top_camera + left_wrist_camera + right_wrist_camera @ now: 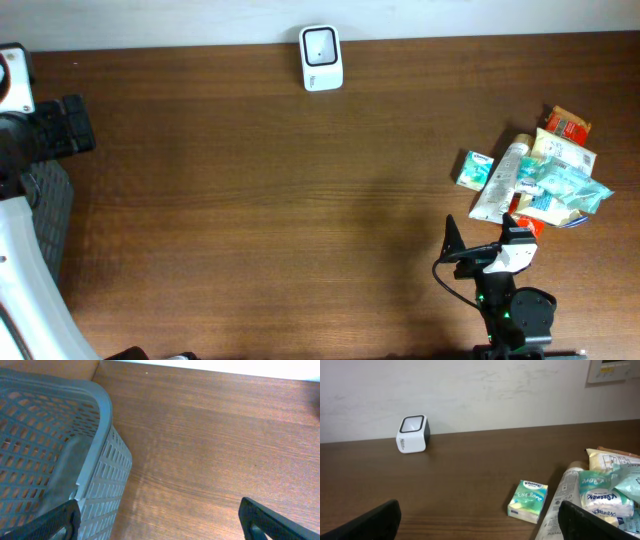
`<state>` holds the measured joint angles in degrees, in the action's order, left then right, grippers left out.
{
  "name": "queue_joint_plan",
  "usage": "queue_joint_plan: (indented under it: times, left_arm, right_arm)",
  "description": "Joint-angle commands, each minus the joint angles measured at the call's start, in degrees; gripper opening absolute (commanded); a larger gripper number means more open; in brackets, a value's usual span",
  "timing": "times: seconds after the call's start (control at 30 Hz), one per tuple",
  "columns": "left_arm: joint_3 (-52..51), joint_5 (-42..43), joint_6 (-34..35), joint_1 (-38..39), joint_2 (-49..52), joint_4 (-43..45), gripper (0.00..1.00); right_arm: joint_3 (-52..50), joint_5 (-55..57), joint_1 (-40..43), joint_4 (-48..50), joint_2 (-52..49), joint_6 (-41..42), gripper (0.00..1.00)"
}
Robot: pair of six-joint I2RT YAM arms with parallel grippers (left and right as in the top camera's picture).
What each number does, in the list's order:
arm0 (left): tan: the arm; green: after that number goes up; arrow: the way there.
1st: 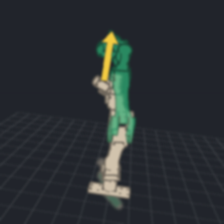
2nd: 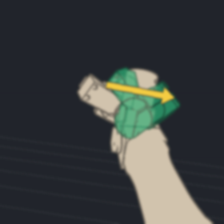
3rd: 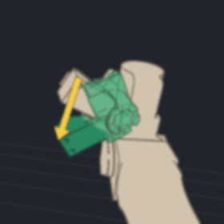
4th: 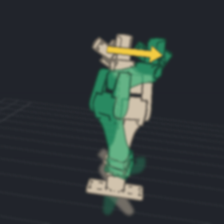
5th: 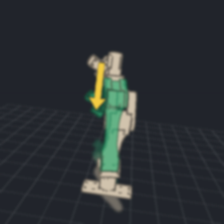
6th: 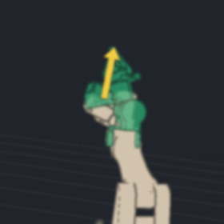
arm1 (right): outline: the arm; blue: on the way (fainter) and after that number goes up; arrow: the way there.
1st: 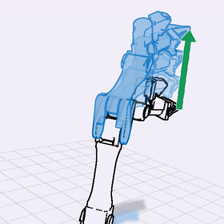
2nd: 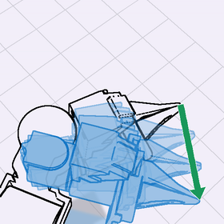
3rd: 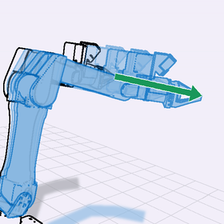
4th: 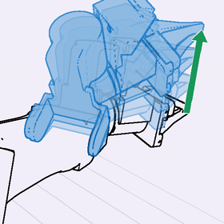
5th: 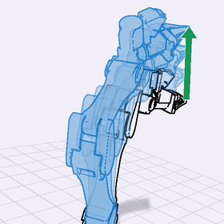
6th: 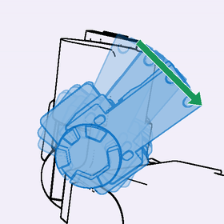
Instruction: Scan the item barcode
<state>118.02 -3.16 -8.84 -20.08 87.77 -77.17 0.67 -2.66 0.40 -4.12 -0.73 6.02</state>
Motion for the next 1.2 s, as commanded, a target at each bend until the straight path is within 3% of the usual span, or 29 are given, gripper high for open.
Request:
queue_joint_plan:
  times: [0.0,0.17,0.3,0.47,0.73,0.83,0.93,1.0,1.17]
  left_arm:
    - [0.2,0.6,-0.7,-0.3,0.1,-0.1,0.99]
    - [-0.5,0.3,-0.7,1.3,-5.0,0.0,0.99]
    - [-13.5,-3.7,-1.0,7.4,-15.2,3.3,0.99]
    - [-47.7,-6.5,-1.6,16.2,-34.4,35.4,0.99]
    - [-96.9,-0.7,-2.7,16.6,-67.3,75.2,0.99]
    - [-108.3,2.1,-11.1,16.6,-79.5,79.3,0.99]
    - [-115.9,1.3,-11.5,16.6,-87.5,77.5,0.99]
    - [-117.5,1.0,-11.5,16.6,-87.5,73.1,0.99]
    - [-117.5,1.0,-11.4,16.6,-87.5,72.5,0.99]
  right_arm:
    - [-0.3,-0.5,0.3,-0.2,0.4,0.2,0.99]
    - [-0.3,-0.5,0.3,-0.2,0.4,0.2,0.99]
    - [-0.3,-0.5,0.3,-0.2,0.4,0.2,0.99]
    - [-0.3,-0.5,0.3,-0.2,0.4,0.2,0.99]
    - [-0.3,-0.5,0.3,-0.2,0.4,0.2,0.99]
    - [-0.3,-0.5,0.3,-0.2,0.4,0.2,0.99]
    - [-0.3,-0.5,0.3,-0.2,0.4,0.2,0.99]
    - [-0.3,-0.5,0.3,-0.2,0.4,0.2,0.99]
    - [-0.3,-0.5,0.3,-0.2,0.4,0.2,0.99]
